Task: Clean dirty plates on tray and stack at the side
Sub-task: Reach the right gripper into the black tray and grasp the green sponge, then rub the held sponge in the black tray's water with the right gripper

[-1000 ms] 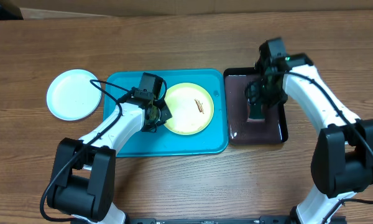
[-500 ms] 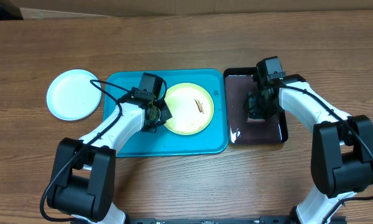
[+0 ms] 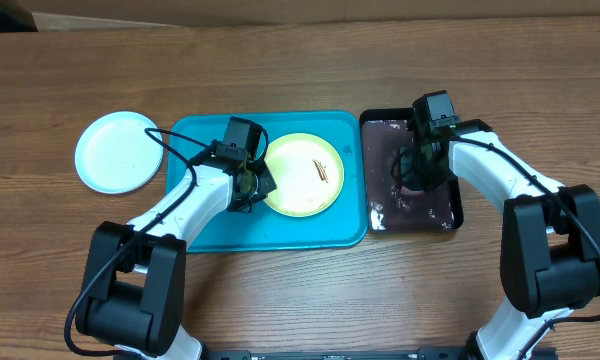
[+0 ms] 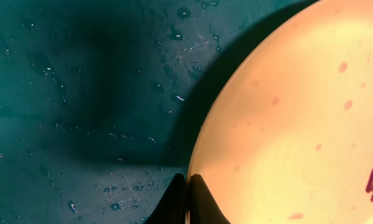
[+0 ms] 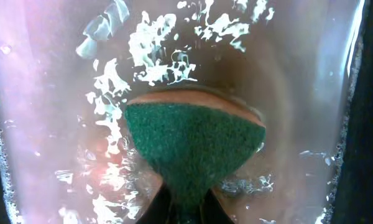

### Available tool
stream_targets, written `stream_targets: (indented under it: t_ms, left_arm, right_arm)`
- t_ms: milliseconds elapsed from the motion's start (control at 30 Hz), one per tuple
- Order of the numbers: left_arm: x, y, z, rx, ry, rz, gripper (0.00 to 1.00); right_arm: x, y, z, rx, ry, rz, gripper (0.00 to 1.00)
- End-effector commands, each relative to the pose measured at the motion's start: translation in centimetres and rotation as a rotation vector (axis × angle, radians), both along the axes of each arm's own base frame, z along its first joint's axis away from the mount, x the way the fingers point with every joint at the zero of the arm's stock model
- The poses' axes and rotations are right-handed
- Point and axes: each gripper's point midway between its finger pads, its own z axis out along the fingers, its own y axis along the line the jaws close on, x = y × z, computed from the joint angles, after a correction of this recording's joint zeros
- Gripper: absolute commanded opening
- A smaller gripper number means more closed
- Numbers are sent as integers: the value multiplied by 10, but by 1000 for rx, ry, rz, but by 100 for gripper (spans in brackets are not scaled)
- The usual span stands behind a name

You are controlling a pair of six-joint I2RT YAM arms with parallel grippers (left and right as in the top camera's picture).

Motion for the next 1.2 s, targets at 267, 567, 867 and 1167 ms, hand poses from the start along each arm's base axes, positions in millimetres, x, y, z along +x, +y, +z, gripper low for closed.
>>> stream_targets:
  t_ms: [267,567,867,1167]
  left_arm:
    - [0,-3,-4,8,10,-24,4]
    - [0,-3,-4,8,11,-24,4]
    - [0,-3,-4,8,10,-24,18]
    - [0,-3,-4,8,10,-24,4]
  right_arm:
    - [0,1,-1,5,-1,5,9]
    - [1,1,-1,5,-3,5,23]
    - [13,3,17,9,-26,8,6]
    - [16,4,24,9,-28,8,4]
